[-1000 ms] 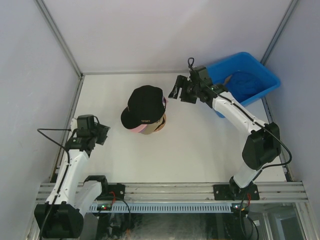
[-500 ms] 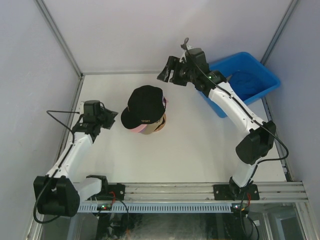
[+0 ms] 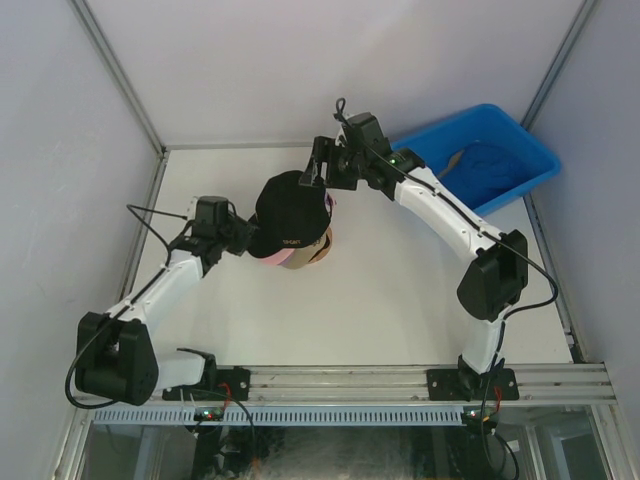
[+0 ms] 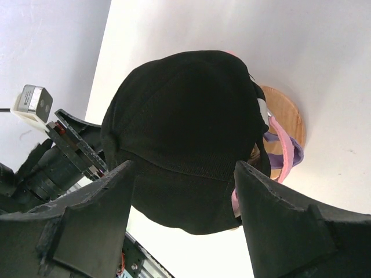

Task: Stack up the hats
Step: Stack the hat on the hat, then adjust the hat in the bin.

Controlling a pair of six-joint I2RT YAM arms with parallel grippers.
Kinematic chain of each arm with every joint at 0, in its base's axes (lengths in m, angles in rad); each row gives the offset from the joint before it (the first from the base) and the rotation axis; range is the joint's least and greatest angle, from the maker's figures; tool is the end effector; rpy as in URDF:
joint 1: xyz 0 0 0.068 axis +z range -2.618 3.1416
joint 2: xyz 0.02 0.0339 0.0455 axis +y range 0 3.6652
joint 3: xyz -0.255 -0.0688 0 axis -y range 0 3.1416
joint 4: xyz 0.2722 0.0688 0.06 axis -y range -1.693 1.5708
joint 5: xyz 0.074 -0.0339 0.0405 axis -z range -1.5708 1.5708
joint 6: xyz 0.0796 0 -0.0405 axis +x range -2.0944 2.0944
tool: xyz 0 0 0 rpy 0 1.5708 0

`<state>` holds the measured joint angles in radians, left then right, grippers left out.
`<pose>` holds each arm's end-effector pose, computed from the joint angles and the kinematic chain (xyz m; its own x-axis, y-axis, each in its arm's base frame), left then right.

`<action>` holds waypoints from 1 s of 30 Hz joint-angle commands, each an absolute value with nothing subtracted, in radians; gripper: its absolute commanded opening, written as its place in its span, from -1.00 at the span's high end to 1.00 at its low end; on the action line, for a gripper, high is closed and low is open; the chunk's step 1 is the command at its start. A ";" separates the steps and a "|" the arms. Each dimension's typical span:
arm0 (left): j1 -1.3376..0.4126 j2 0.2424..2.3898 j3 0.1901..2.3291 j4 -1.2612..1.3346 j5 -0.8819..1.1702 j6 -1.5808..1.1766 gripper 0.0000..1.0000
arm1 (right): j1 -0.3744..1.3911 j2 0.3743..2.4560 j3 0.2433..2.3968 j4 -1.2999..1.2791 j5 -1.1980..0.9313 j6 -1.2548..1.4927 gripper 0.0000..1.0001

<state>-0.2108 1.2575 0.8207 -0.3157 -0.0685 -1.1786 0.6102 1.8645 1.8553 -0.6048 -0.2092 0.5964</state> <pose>0.3194 -0.0628 0.1904 -0.4032 -0.8565 -0.3222 -0.5565 0.5090 -0.6567 0.3927 0.2947 0.3276 -0.7836 0.1225 -0.6090 -0.3137 0.7682 0.5581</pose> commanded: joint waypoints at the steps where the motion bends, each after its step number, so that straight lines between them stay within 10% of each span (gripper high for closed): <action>1: -0.241 1.265 0.799 -0.272 -0.082 -1.200 0.11 | 0.619 1.861 1.863 -0.607 -0.212 0.575 -0.37; 15: -0.251 1.092 0.809 -0.415 -0.183 -1.235 0.10 | 0.536 1.768 1.939 -0.655 -0.118 0.564 -0.41; 30: -0.277 0.876 0.818 -0.488 -0.328 -1.205 0.12 | -0.024 1.724 1.820 -0.728 0.156 0.594 -0.51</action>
